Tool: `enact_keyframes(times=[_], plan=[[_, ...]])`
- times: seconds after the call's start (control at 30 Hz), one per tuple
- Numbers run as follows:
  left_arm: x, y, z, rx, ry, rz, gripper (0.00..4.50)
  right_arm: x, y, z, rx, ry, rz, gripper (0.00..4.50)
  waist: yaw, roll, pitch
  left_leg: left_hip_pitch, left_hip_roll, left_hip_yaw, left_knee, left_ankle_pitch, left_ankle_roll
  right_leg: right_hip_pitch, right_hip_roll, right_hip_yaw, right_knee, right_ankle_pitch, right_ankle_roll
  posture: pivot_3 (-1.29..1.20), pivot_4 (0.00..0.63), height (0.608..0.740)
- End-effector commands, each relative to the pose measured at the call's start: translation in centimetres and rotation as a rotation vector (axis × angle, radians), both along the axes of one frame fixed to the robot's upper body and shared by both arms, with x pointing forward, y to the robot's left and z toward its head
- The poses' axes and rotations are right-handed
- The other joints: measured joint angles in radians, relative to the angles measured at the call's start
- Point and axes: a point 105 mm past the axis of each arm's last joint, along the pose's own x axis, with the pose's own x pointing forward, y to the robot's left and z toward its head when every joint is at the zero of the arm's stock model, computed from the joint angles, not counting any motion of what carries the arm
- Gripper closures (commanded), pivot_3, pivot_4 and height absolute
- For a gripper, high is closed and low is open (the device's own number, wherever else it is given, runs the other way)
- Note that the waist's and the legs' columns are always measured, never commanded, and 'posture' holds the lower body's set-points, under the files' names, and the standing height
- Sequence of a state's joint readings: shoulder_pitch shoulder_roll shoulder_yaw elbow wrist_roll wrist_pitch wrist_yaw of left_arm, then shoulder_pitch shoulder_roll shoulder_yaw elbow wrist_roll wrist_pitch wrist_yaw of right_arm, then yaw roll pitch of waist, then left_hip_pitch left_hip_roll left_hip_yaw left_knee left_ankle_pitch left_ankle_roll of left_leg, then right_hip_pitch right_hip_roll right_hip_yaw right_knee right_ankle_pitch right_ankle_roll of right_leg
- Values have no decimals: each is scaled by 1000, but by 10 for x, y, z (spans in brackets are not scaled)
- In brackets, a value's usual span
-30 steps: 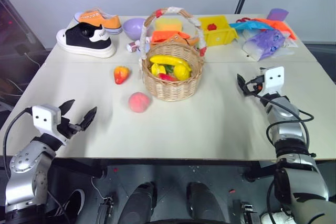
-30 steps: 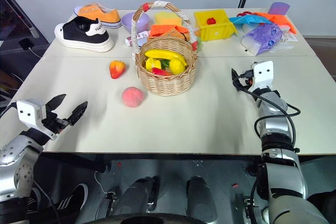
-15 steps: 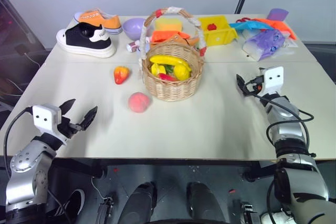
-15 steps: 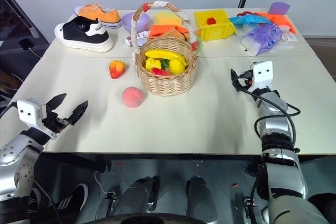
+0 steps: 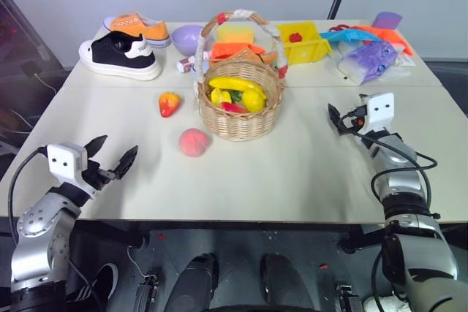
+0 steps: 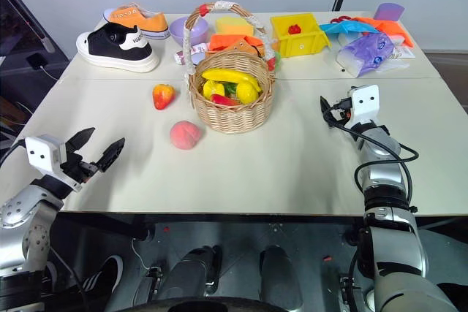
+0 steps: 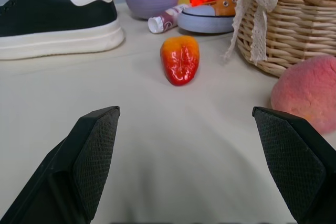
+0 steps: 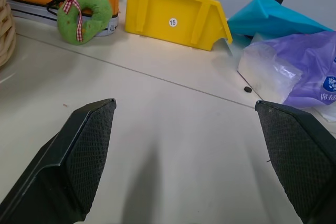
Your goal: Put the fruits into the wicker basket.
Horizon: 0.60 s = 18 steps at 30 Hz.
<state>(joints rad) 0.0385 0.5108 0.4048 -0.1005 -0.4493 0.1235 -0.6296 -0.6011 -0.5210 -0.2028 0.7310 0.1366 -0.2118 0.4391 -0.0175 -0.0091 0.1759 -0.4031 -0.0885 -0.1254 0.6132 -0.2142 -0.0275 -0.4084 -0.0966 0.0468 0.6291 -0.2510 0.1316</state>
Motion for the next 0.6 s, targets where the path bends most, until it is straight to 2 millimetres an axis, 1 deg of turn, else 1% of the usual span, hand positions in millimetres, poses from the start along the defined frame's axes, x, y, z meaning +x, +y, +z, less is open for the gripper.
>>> enact_keyframes(times=[0.03, 0.1, 0.17, 0.2, 0.3, 0.37, 0.4, 0.47, 0.6], plan=[[2, -8, 11, 8, -38, -31, 150, -5, 8, 26, -7, -92, 68, 65, 0, 0, 0, 0, 0, 0, 0, 0, 0, 0, 0, 0, 0, 0, 0, 0, 150, 740], [5, -16, 15, 2, -44, -50, 150, -15, 14, 31, 31, -96, 153, 65, 0, 0, 0, 0, 0, 0, 0, 0, 0, 0, 0, 0, 0, 0, 0, 0, 150, 740], [8, -20, 17, 4, -39, -55, 150, -26, 22, 35, 16, -96, 228, 65, 5, 0, 0, 0, 0, -1, 0, 0, 0, 0, 0, 0, 0, 0, 0, 0, 150, 740], [11, -23, 20, -9, -43, -55, 150, -36, 31, 33, 10, -67, 313, 65, 6, 0, 0, -1, 0, -1, 0, 0, 0, 0, 0, 0, 0, 0, 0, 0, 150, 740], [19, -31, 29, -29, -56, -73, 150, -76, 56, 28, -4, 25, 559, 65, 13, 0, 0, -1, -1, -2, 1, 0, 0, 1, 0, -1, -1, 0, 1, 0, 150, 740], [21, -34, 30, -22, -58, -86, 150, -94, 63, 25, -16, 78, 629, 65, 6, 0, 0, -1, 0, -3, 1, 0, 0, 1, 0, -1, -1, 0, 1, 0, 150, 740], [21, -37, 30, -16, -58, -103, 150, -103, 63, 24, -20, 106, 644, 65, 4, 0, 0, -1, 0, -2, 1, 0, 0, 1, 0, -1, -1, 0, 1, 0, 150, 740], [22, -40, 29, -7, -59, -136, 150, -114, 53, 27, -58, 114, 613, 65, 1, 0, 0, -1, 0, -1, 1, 0, 0, 0, 0, -1, -1, 0, 1, 0, 150, 740], [23, -33, 29, 1, -71, -137, 150, -118, 24, 30, -46, 98, 483, 65, 6, 0, 0, -1, 0, -1, 1, 0, 0, 0, 0, -1, -1, -2, -2, 0, 150, 740]])
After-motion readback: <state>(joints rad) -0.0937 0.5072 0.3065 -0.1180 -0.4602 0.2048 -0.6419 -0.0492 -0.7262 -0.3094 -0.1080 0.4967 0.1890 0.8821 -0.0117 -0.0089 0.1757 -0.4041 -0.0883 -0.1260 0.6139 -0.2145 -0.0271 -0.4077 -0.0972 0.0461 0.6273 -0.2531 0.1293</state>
